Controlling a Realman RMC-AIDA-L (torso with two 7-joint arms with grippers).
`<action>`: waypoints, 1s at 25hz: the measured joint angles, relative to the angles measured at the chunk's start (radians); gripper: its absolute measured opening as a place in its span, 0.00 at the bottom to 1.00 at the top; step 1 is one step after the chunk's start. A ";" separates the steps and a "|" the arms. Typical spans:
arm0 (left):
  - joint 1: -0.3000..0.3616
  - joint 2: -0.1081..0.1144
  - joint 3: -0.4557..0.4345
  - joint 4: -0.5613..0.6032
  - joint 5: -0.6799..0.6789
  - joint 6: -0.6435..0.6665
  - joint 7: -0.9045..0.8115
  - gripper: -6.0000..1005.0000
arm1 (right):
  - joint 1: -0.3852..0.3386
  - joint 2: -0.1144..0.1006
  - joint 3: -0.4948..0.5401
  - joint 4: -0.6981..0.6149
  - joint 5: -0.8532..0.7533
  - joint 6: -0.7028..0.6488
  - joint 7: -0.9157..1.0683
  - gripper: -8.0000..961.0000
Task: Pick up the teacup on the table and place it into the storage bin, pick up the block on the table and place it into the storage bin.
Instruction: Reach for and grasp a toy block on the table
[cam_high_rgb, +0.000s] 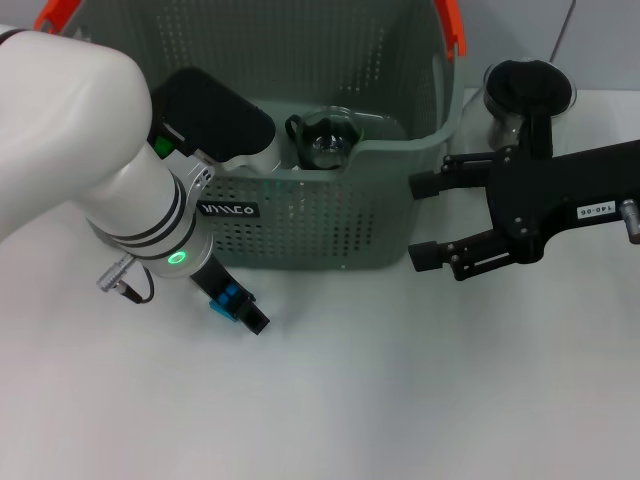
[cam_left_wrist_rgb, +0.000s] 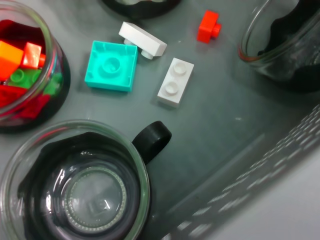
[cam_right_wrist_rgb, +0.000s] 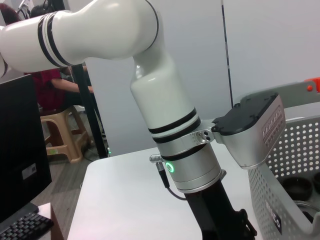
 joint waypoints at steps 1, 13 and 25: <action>-0.001 0.000 0.001 0.001 0.002 0.000 -0.001 0.92 | 0.000 0.000 0.000 0.000 0.000 0.000 0.000 0.98; -0.015 0.000 0.000 0.022 0.016 -0.002 -0.007 0.91 | 0.000 0.002 0.006 0.000 0.000 0.005 -0.006 0.98; -0.037 0.000 0.000 0.055 0.022 -0.007 -0.010 0.64 | -0.003 0.003 0.012 0.000 0.000 0.005 -0.007 0.98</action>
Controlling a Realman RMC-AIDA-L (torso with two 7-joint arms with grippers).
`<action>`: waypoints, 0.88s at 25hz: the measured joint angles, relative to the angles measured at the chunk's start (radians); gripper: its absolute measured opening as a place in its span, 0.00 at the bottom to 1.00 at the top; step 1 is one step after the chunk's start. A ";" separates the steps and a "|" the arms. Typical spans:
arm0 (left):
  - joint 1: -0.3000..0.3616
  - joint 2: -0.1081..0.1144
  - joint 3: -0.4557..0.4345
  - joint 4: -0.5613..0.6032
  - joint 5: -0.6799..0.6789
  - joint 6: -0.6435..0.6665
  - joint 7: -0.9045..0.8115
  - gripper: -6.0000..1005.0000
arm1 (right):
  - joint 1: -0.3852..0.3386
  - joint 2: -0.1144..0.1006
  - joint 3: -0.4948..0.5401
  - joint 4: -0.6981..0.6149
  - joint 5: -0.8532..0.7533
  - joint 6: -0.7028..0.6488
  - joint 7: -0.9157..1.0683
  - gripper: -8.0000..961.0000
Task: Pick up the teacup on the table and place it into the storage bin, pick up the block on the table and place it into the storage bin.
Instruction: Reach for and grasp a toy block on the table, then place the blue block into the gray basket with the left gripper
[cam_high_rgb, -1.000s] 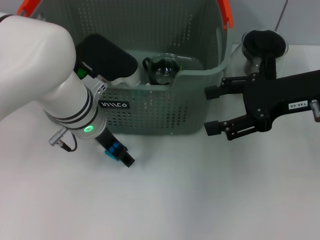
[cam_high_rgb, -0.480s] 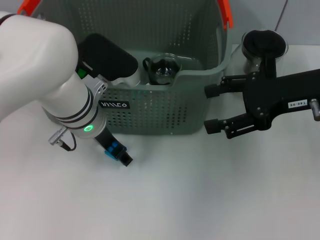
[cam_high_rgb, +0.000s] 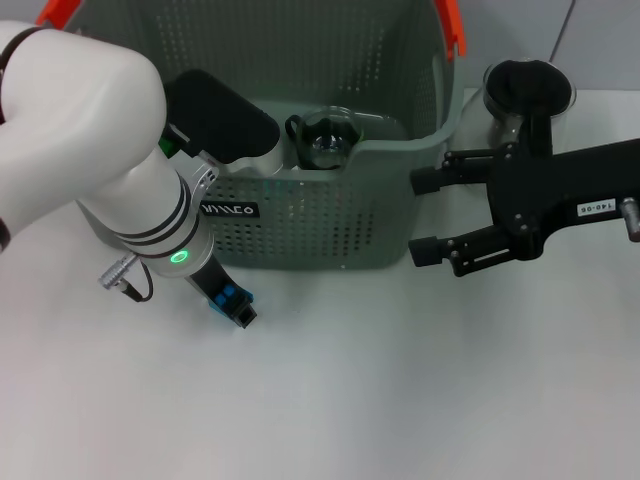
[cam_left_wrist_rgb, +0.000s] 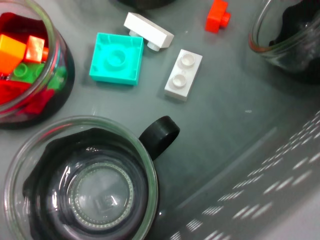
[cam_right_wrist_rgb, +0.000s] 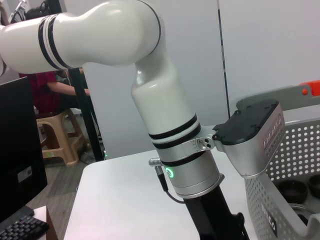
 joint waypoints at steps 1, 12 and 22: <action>-0.001 0.000 0.000 0.000 0.000 0.000 -0.001 0.61 | -0.001 0.000 0.001 -0.001 0.000 0.000 0.000 0.98; 0.009 0.003 -0.016 -0.094 -0.015 0.125 0.011 0.44 | -0.005 0.002 0.008 -0.007 0.002 -0.001 -0.003 0.98; 0.016 0.009 -0.480 -0.413 -0.342 0.627 0.217 0.41 | 0.001 -0.001 0.017 -0.009 0.009 -0.012 -0.010 0.98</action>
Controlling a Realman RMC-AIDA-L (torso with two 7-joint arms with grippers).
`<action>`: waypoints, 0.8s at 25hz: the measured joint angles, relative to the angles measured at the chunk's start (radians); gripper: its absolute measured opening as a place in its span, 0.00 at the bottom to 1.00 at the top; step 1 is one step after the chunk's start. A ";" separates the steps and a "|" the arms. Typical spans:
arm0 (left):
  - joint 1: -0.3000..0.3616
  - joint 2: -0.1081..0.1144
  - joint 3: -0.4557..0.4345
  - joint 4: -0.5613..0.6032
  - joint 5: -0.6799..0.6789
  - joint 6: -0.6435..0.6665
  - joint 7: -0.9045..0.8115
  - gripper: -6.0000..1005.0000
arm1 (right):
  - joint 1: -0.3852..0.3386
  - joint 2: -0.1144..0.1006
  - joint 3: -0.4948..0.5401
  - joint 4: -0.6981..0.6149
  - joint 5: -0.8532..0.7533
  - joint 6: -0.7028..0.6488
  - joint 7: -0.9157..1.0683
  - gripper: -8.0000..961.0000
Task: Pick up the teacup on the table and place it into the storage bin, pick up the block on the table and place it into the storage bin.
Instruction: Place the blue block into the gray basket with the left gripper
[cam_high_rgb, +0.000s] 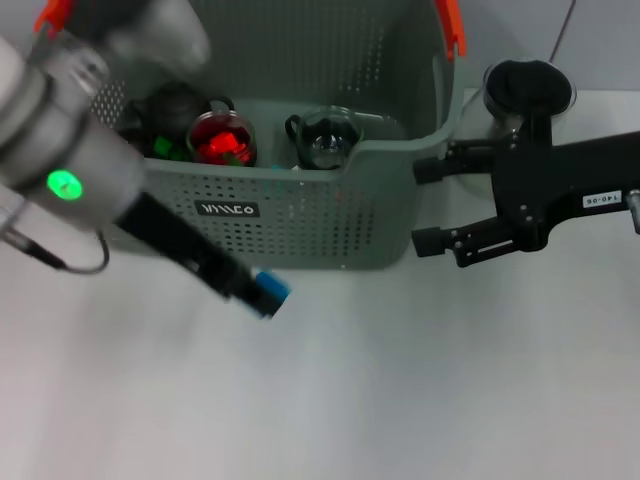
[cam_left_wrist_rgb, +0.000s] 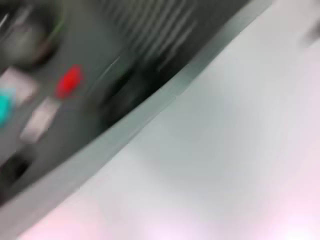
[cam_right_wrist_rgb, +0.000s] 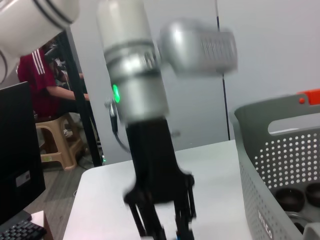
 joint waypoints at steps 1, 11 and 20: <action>-0.013 0.006 -0.082 -0.001 -0.056 0.031 0.020 0.41 | 0.000 0.000 0.000 0.000 0.003 0.000 -0.004 0.98; -0.102 0.216 -0.407 0.260 -0.349 -0.131 0.132 0.41 | -0.003 -0.002 0.000 0.000 0.012 -0.022 -0.006 0.98; -0.169 0.280 -0.298 0.507 -0.199 -0.540 0.152 0.45 | -0.006 -0.002 -0.007 0.005 0.012 -0.026 0.001 0.98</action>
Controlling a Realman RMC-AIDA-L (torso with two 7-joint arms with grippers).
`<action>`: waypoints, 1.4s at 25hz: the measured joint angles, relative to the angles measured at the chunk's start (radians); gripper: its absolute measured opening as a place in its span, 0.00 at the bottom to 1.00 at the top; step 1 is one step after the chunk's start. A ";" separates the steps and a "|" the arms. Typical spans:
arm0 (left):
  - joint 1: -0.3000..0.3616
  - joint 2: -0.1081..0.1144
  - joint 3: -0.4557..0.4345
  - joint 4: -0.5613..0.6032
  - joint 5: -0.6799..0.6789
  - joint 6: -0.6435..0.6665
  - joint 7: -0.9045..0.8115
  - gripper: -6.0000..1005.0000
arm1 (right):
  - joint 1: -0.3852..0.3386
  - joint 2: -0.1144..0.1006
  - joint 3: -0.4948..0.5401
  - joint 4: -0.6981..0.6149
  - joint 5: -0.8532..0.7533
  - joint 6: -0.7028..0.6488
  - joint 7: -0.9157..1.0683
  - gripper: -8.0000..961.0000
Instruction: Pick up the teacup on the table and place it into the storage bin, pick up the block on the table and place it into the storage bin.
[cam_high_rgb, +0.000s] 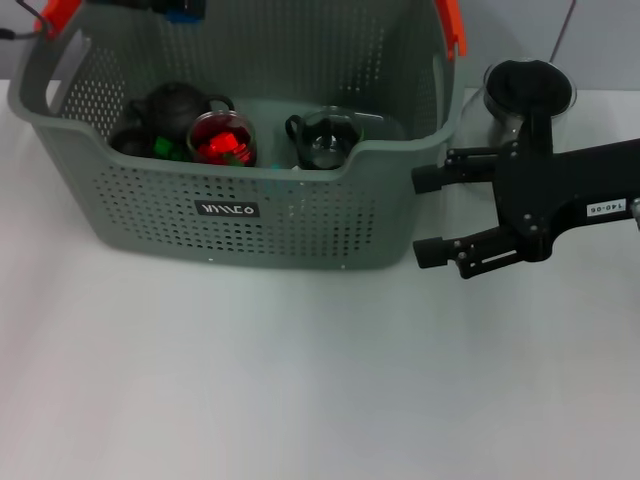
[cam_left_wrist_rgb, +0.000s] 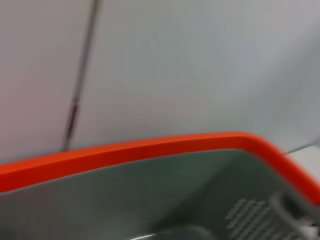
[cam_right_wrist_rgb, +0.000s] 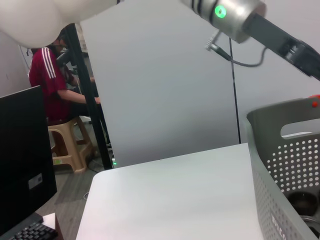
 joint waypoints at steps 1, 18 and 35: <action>0.000 -0.006 0.018 0.002 0.012 -0.024 -0.002 0.46 | 0.000 0.000 0.000 0.001 0.000 0.000 0.000 0.98; 0.164 -0.103 -0.141 -0.236 -0.325 0.107 0.216 0.84 | 0.000 0.003 0.008 0.003 0.028 -0.015 -0.063 0.98; 0.485 -0.150 -0.165 0.020 -0.494 0.524 0.869 0.94 | -0.019 0.062 -0.066 0.070 0.031 0.052 -0.218 0.98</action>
